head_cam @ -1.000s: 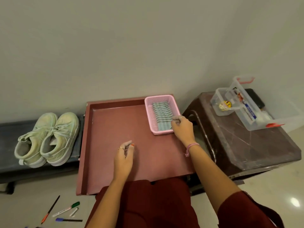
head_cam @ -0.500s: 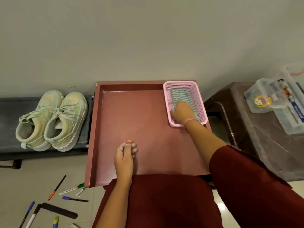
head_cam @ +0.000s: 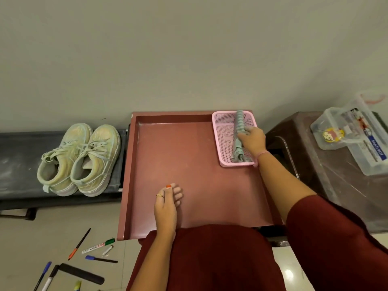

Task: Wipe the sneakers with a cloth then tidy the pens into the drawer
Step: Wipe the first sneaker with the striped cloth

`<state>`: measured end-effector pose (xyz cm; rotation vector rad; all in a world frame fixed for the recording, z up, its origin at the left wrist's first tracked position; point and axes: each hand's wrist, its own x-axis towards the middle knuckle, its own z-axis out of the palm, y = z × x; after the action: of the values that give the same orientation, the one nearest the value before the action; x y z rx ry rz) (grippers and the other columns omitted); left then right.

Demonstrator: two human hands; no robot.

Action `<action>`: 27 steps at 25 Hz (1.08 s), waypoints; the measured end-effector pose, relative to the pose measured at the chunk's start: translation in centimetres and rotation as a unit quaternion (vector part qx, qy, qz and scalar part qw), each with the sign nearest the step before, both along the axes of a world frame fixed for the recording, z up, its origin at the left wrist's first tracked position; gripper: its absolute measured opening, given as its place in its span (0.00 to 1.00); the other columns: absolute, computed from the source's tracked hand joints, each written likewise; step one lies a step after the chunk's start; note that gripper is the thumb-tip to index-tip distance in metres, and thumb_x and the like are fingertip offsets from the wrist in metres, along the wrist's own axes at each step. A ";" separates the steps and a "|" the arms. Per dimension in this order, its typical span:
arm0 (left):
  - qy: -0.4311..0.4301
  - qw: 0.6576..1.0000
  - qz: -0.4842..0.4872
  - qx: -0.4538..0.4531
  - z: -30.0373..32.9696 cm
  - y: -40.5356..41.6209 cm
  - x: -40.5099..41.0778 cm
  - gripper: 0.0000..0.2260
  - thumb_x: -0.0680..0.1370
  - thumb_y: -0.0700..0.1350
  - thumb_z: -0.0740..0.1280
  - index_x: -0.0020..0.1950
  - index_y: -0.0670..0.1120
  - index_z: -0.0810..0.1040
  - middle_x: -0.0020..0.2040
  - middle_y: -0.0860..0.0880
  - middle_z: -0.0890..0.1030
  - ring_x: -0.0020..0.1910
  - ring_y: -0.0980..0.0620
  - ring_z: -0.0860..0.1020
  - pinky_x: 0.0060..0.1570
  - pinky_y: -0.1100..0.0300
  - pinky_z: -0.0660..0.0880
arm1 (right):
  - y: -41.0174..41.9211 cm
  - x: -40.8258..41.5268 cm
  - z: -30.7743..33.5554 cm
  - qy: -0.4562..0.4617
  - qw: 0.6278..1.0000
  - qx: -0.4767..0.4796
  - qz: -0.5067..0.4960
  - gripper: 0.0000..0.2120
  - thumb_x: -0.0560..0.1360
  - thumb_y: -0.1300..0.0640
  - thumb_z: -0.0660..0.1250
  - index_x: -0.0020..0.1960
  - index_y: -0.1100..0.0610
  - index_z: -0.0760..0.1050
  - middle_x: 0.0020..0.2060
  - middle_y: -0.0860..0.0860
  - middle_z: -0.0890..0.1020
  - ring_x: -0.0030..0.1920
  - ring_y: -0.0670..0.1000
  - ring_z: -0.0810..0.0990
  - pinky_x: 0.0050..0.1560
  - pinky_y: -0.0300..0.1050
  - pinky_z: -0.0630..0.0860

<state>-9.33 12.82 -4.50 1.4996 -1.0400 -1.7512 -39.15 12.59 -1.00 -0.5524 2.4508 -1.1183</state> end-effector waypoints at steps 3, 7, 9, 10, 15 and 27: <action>0.035 0.999 -0.022 0.006 2.7 1.1 0.2 0.11 0.83 0.46 0.58 0.60 0.44 0.77 0.51 0.46 0.83 0.49 0.50 0.82 0.50 0.57 0.78 | 2.3 2.0 3.5 -0.278 0.913 -0.288 -0.075 0.14 0.73 0.67 0.63 0.56 0.66 0.79 0.49 0.59 0.84 0.55 0.61 0.81 0.54 0.53 0.79; 0.087 0.992 -0.092 0.026 7.5 2.4 -0.1 0.10 0.81 0.48 0.62 0.61 0.48 0.76 0.56 0.50 0.82 0.55 0.54 0.80 0.52 0.61 0.77 | 6.5 8.0 6.8 -0.449 0.814 -0.368 -0.024 0.17 0.76 0.61 0.61 0.64 0.63 0.74 0.61 0.62 0.78 0.61 0.62 0.77 0.61 0.65 0.72; 0.117 0.981 -0.152 0.033 10.2 3.1 -0.2 0.12 0.81 0.53 0.62 0.60 0.50 0.77 0.57 0.52 0.82 0.56 0.55 0.80 0.54 0.60 0.76 | 8.4 11.7 7.6 -0.502 0.790 -0.352 -0.010 0.17 0.76 0.59 0.60 0.62 0.62 0.74 0.61 0.62 0.77 0.61 0.63 0.77 0.61 0.70 0.69; 0.135 0.973 -0.184 0.032 11.3 3.4 -0.1 0.13 0.80 0.55 0.62 0.59 0.50 0.78 0.55 0.51 0.83 0.54 0.55 0.80 0.52 0.59 0.76 | 9.2 13.6 7.9 -0.523 0.776 -0.353 -0.002 0.17 0.75 0.58 0.60 0.62 0.62 0.74 0.60 0.62 0.78 0.60 0.62 0.77 0.61 0.69 0.70; 0.129 0.978 -0.163 -0.003 14.2 4.5 2.4 0.21 0.75 0.53 0.71 0.64 0.45 0.73 0.52 0.46 0.84 0.47 0.48 0.84 0.42 0.53 0.80 | 11.3 20.5 8.6 -0.578 0.724 -0.375 0.030 0.21 0.78 0.53 0.60 0.67 0.64 0.70 0.63 0.62 0.76 0.64 0.60 0.75 0.65 0.59 0.70; 0.084 0.985 -0.132 -0.078 12.5 8.0 8.2 0.13 0.81 0.46 0.61 0.65 0.56 0.75 0.57 0.52 0.83 0.56 0.55 0.81 0.56 0.54 0.78 | 11.5 29.1 7.8 -0.601 0.671 -0.434 -0.008 0.14 0.72 0.55 0.64 0.51 0.64 0.80 0.45 0.59 0.83 0.44 0.56 0.84 0.42 0.48 0.81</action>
<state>-1.12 20.80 8.00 1.1388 -1.3001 -1.8888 -10.08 24.05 6.81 0.0704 0.7015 -1.8021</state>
